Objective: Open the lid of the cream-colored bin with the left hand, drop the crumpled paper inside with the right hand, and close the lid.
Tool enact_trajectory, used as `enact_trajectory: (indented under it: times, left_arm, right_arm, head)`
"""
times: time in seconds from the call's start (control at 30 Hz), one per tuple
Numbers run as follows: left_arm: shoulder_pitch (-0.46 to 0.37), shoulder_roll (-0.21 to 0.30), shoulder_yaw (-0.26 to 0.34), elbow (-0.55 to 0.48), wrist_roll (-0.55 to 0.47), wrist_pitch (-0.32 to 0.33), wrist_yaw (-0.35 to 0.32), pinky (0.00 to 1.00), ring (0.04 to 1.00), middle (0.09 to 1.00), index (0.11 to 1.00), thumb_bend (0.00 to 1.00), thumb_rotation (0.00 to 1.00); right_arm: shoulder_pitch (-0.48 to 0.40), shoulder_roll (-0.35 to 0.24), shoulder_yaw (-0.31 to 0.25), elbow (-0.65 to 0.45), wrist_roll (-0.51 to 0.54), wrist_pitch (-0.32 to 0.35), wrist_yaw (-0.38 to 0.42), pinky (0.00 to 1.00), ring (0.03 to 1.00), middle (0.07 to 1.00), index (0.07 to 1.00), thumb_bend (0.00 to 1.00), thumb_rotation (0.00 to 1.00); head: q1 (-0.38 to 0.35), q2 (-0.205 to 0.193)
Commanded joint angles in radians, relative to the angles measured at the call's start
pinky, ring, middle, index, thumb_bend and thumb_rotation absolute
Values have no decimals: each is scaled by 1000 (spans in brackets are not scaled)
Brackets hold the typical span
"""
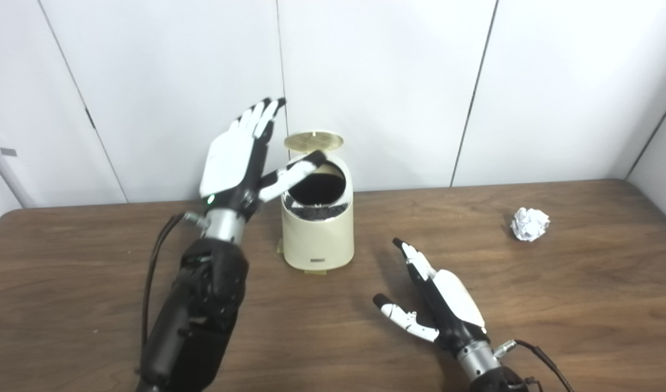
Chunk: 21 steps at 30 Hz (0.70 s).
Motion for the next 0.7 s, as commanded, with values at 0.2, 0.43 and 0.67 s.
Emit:
enact_trajectory:
  times: [0.2,0.43,0.67]
  left_arm:
    - [99,2,103,-103,-291,-261,33,801,893,902,902,340,958]
    - [239,-15,155,-149,-415,-304,16,730,832,839,838,253,806]
    - [342,-22,172,-186,-459,-278,-3,711,856,855,851,340,862]
  right_arm:
    - [-33,-1,-38,3,41,-74,-69,909,986,1000,989,233,726]
    - [-49,-3,-66,-49,1,-93,-155,785,888,920,887,330,645]
    - [-98,-66,-109,-194,-115,110,-14,688,855,895,833,675,395]
  head:
    - [3,-11]
    - [12,-23]
    - [-16,-23]
